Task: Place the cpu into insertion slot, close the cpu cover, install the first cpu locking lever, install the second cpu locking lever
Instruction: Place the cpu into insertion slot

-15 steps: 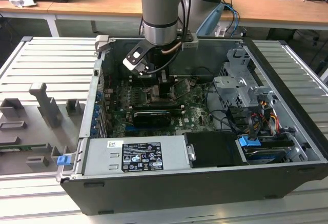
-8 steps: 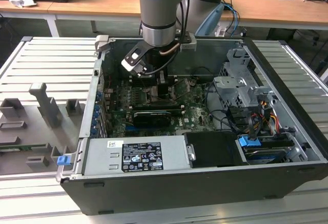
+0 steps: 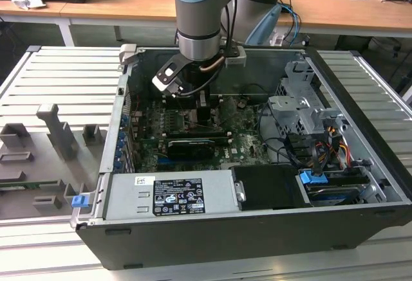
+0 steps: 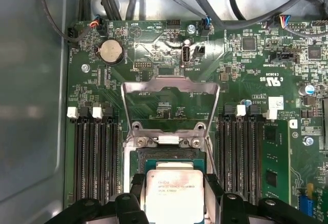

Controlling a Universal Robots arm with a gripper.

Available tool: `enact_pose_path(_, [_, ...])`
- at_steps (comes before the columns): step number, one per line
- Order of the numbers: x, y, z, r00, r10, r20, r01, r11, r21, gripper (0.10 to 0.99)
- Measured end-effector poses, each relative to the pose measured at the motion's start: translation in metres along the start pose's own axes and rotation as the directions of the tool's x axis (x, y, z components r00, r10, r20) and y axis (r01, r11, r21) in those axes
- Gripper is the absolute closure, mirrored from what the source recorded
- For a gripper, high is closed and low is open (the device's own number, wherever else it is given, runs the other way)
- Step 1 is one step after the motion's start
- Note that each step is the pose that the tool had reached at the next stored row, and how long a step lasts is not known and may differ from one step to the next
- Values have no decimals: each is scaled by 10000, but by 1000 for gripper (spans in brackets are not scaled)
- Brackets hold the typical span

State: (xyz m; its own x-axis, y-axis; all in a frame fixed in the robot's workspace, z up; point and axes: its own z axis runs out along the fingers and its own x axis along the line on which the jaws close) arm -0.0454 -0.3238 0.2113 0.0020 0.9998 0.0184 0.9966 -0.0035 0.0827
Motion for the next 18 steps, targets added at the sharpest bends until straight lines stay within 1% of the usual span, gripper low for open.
enact_pose_path(4, [7,7,29,10000,0,17,0,10000,1,545])
enact_pose_path(7, [11,7,43,10000,-4,72,4,10000,1,545])
enact_pose_path(12, [58,6,64,9999,-11,139,11,10000,0,545])
enact_pose_path(14, [81,4,80,9998,-13,183,13,10000,0,545])
enact_pose_path(18, [93,11,100,9998,-12,198,12,10000,1,545])
